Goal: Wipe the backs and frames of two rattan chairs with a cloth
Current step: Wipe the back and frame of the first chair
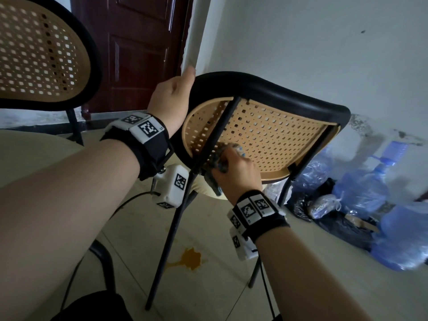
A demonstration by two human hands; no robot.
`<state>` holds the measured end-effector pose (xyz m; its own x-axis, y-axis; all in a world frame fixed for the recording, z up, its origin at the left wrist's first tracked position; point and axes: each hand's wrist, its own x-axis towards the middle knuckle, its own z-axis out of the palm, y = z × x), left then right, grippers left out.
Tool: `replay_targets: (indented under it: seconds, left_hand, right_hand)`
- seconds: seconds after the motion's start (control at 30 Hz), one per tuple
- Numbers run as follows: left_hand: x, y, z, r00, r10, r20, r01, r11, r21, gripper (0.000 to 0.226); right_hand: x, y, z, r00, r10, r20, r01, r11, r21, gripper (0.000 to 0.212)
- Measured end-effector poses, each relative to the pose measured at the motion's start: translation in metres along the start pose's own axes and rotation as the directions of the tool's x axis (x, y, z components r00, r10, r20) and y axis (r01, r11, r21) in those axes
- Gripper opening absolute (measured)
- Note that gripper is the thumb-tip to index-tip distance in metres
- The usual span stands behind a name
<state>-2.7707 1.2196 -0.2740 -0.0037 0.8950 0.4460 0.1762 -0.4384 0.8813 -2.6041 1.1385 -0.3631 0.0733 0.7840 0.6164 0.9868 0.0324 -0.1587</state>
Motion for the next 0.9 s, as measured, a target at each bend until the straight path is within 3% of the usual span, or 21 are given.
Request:
replay_targets:
  seconds: [0.1,0.2,0.33,0.4,0.47,0.57,0.67,0.8,0.9]
  left_hand:
    - [-0.007,-0.006,-0.001,0.999,0.048,-0.024,-0.047,0.998,0.041,0.050]
    - [-0.016,-0.010,-0.002,0.995,0.097,-0.040,-0.094,0.994,0.055,0.041]
    - [-0.026,-0.021,-0.001,0.965,0.232,-0.126,-0.218,0.969,0.116,0.038]
    - [-0.034,-0.027,-0.001,0.924,0.329,-0.193,-0.296,0.938,0.183,0.036]
    - [-0.045,-0.030,0.000,0.875,0.413,-0.252,-0.365,0.906,0.215,0.029]
    - [-0.059,-0.031,0.008,0.853,0.494,-0.170,-0.458,0.864,0.211,0.019]
    - [-0.065,-0.031,0.019,0.897,0.443,0.003,-0.429,0.867,0.253,0.031]
    - [-0.063,-0.033,0.028,0.890,0.452,0.054,-0.434,0.806,0.402,0.032]
    - [-0.060,-0.033,0.034,0.875,0.462,0.146,-0.464,0.712,0.527,0.030]
  right_hand:
    - [-0.004,0.003,0.005,1.000,0.005,-0.009,-0.005,1.000,-0.030,0.036]
    - [-0.003,0.001,-0.003,0.996,0.065,-0.053,-0.063,0.997,0.046,0.029]
    - [0.013,-0.002,-0.033,0.933,0.239,-0.269,-0.142,0.932,0.333,0.027]
    - [0.024,-0.001,-0.047,0.857,0.296,-0.421,-0.092,0.893,0.440,0.026]
    - [0.029,-0.003,-0.050,0.829,0.275,-0.486,-0.018,0.884,0.468,0.027]
    - [0.023,-0.007,-0.033,0.893,0.184,-0.410,0.001,0.911,0.412,0.030]
    - [0.017,-0.002,-0.017,0.954,0.052,-0.295,0.053,0.941,0.336,0.032]
    - [0.002,0.014,0.000,0.996,-0.087,-0.025,0.089,0.992,0.089,0.031]
    - [-0.004,0.015,0.003,0.996,-0.090,-0.023,0.090,0.995,-0.033,0.031]
